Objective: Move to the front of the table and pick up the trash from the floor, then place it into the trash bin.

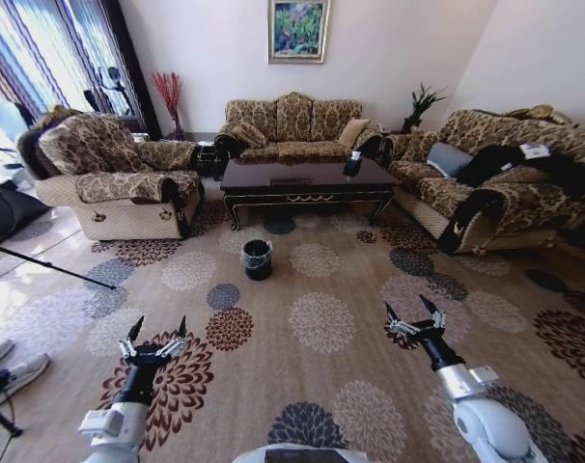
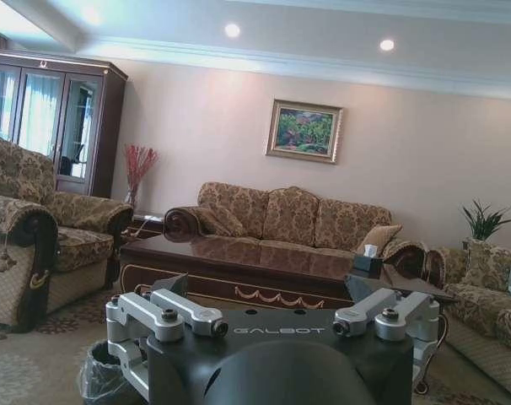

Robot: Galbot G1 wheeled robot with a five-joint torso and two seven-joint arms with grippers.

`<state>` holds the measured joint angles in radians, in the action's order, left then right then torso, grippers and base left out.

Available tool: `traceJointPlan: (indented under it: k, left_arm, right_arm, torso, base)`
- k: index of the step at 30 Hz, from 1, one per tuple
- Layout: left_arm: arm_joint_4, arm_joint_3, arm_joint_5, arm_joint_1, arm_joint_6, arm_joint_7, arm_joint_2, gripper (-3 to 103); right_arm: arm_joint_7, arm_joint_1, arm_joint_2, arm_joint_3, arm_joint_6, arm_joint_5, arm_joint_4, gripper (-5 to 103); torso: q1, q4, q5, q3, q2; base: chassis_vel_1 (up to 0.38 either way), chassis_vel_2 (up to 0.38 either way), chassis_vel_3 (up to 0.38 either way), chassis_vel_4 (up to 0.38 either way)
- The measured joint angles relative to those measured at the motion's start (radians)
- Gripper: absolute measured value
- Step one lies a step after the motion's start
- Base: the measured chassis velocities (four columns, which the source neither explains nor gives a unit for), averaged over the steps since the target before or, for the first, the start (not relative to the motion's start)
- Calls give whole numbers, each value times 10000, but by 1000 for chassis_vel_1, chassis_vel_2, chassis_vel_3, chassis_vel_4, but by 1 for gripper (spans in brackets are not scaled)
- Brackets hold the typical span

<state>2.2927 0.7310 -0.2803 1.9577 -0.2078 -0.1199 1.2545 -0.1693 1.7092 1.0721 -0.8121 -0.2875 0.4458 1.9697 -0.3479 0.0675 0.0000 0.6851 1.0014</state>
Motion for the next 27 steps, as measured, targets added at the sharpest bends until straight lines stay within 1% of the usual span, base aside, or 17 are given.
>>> traceJointPlan:
  k: [15,17,20,23,26,27]
  left_arm:
    - [0,0,0,0,0,0,0,100]
    - [0,0,0,0,0,1,0,100]
    - [0,0,0,0,0,1,0,100]
    - [0,0,0,1,0,1,0,100]
    - [0,0,0,0,0,1,0,100]
    - [0,0,0,0,0,1,0,100]
  right_arm:
    - [0,0,0,0,0,0,0,100]
    - [0,0,0,0,0,0,0,100]
    - [0,0,0,0,0,0,0,100]
    - [0,0,0,0,0,0,0,100]
    - [0,0,0,0,0,0,0,100]
    - [0,0,0,0,0,0,0,100]
  torso:
    - [-340,0,0,429,770]
    - [-364,0,0,453,819]
    - [-451,0,0,568,1017]
    - [-484,0,0,605,1090]
    - [-584,0,0,719,1302]
    - [-584,0,0,719,1302]
  base:
    - [0,0,0,0]
    - [0,0,0,0]
    - [0,0,0,0]
    - [0,0,0,0]
    - [0,0,0,0]
    - [0,0,0,0]
